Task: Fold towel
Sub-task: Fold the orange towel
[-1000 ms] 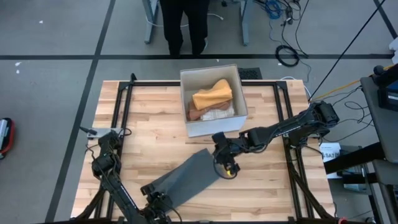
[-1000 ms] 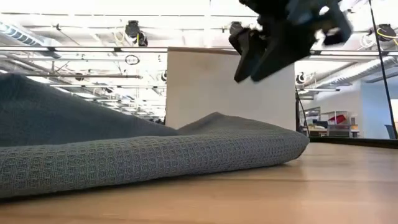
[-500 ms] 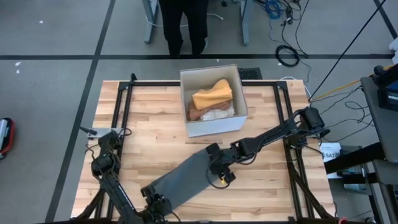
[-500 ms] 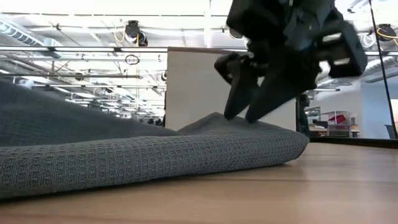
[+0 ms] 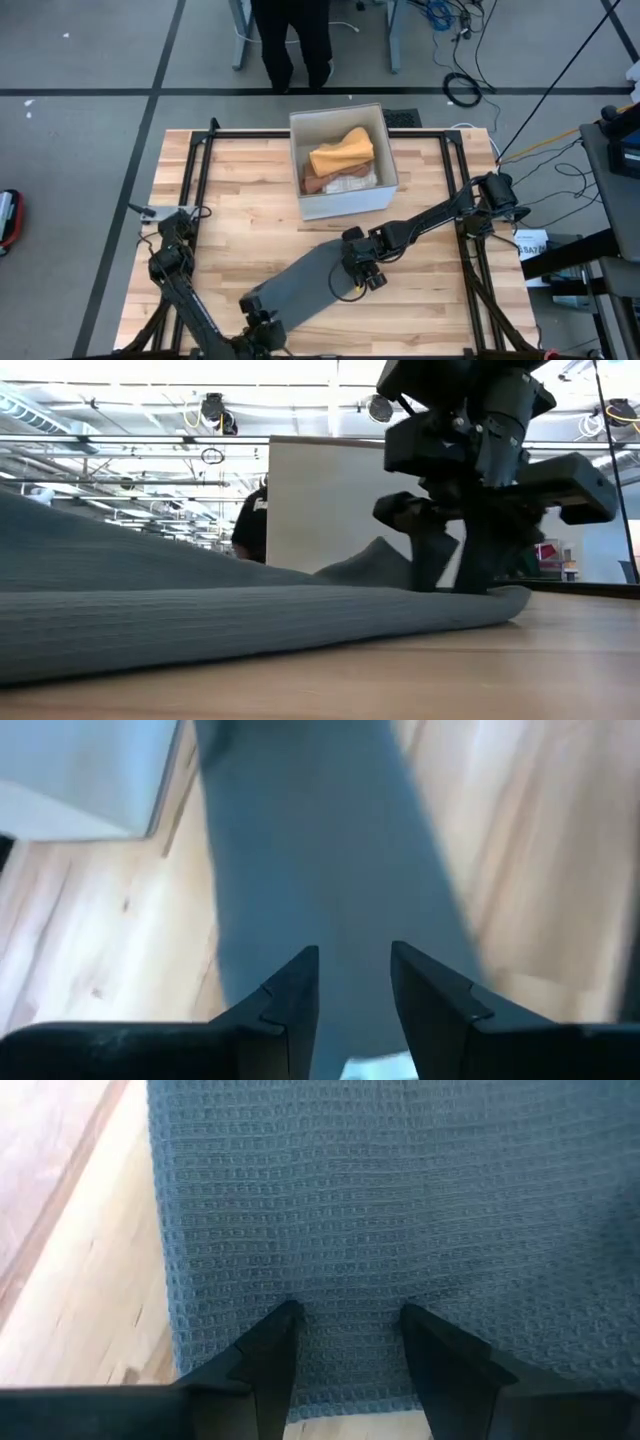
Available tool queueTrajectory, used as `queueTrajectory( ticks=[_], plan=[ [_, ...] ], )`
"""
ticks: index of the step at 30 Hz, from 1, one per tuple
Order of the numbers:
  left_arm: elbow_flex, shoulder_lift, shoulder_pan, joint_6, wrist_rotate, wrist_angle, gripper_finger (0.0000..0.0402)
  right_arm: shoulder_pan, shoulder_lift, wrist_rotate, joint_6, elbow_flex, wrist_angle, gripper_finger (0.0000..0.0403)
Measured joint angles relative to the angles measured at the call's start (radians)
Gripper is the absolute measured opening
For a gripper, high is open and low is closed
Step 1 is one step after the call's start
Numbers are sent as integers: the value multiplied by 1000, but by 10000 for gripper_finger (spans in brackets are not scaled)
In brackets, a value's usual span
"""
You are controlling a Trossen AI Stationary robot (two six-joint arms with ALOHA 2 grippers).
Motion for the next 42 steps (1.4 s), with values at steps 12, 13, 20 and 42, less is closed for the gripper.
queueTrajectory(
  ticks=[12,13,20,42],
  plan=[
    [-231,0,96,22,112,69,132,2,-25,-2,32,1,-158,169],
    [-255,1,103,23,132,83,132,2,-33,-1,37,0,-164,169],
    [-353,2,112,45,213,188,132,4,-157,19,49,-2,-170,169],
    [-215,1,97,112,56,190,132,248,-282,18,73,0,227,169]
  ],
)
